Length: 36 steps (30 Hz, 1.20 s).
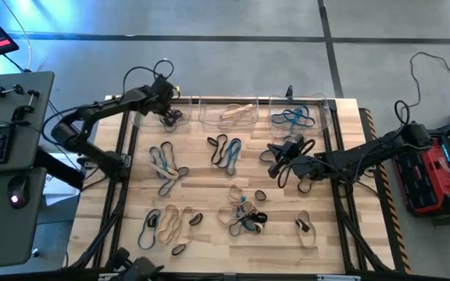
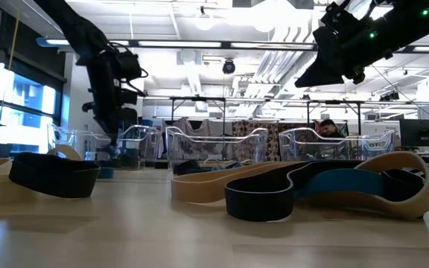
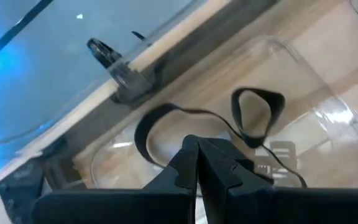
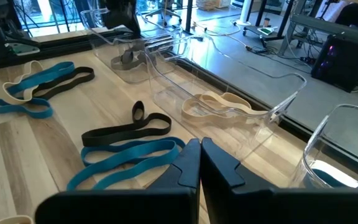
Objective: Sort rubber bands into baskets
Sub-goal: Put the black rubber band into the left transparent bin
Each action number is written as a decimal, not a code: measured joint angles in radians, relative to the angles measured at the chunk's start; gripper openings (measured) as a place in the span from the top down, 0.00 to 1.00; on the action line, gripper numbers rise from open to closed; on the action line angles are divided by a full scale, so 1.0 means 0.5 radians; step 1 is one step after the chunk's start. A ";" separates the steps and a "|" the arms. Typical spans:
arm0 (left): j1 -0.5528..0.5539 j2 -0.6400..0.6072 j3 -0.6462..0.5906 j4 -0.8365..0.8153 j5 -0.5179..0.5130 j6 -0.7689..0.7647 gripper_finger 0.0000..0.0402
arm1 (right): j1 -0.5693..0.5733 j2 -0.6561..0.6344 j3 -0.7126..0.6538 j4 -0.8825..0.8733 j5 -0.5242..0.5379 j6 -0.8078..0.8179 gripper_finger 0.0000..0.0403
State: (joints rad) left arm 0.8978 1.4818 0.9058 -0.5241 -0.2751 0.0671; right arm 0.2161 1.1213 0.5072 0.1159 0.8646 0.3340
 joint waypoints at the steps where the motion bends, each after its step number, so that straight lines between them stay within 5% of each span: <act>1: 0.000 0.009 0.000 0.016 0.002 0.018 0.98 | 0.000 0.000 0.000 0.001 0.000 0.000 1.00; 14: -0.036 -0.140 0.000 0.052 -0.087 -0.088 0.74 | 0.000 0.000 0.000 0.001 -0.003 -0.003 1.00; 23: -0.315 -0.416 -0.205 0.450 -0.082 -0.147 0.81 | 0.000 0.000 0.000 0.002 -0.178 -0.004 1.00; 36: -1.022 -0.957 -0.638 1.130 -0.081 -0.166 0.89 | 0.007 -0.001 0.007 0.047 -0.542 -0.015 0.96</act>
State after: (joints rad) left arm 0.3866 1.0032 0.5869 0.0406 -0.3157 -0.0160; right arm 0.2198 1.1210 0.5109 0.1395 0.5938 0.3266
